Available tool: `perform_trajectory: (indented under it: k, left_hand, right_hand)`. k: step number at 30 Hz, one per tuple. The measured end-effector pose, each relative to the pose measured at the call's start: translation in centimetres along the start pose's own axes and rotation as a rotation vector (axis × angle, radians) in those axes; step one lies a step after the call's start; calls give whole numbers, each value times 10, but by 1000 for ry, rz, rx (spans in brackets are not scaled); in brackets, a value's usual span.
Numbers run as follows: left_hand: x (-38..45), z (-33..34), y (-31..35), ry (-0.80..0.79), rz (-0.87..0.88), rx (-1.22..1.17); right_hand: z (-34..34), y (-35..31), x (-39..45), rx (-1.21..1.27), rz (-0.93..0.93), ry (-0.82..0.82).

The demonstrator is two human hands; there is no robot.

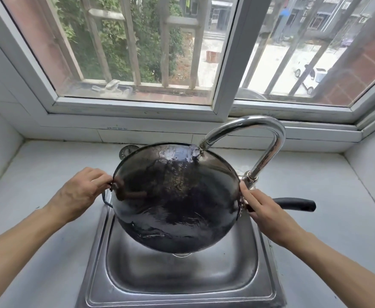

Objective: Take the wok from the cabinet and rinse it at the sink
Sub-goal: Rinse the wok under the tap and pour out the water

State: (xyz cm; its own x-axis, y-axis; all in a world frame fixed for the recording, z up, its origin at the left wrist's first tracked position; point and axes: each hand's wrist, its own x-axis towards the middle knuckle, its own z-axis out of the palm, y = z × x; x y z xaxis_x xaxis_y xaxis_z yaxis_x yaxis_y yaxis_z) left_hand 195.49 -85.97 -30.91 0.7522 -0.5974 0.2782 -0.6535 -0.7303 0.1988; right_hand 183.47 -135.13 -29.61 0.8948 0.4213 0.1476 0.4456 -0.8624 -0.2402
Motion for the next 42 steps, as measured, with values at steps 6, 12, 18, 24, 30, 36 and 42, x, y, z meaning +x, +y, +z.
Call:
perform_trajectory:
  k: [6,12,18,24,30,36,42]
  left_hand:
    - [31,2,19,-21,56,-7]
    - [65,8,45,-14,157,4]
    - [86,19,56,-26,240,38]
    - [99,14,58,-27,259,45]
    - [99,11,59,-21,269,67]
    - [74,10,53,-42,269,91]
    - [28,-1,44,8,200,32]
  right_hand:
    - [-3,10,-32,60,113,3]
    - [-10,20,-68,88,215,4]
    - [-10,26,-93,132,295,4]
    - [-7,24,-99,143,326,18]
    - [-8,19,-100,137,334,22]
    - [-9,18,-91,59,257,46]
    - [-9,10,-77,-57,77,135]
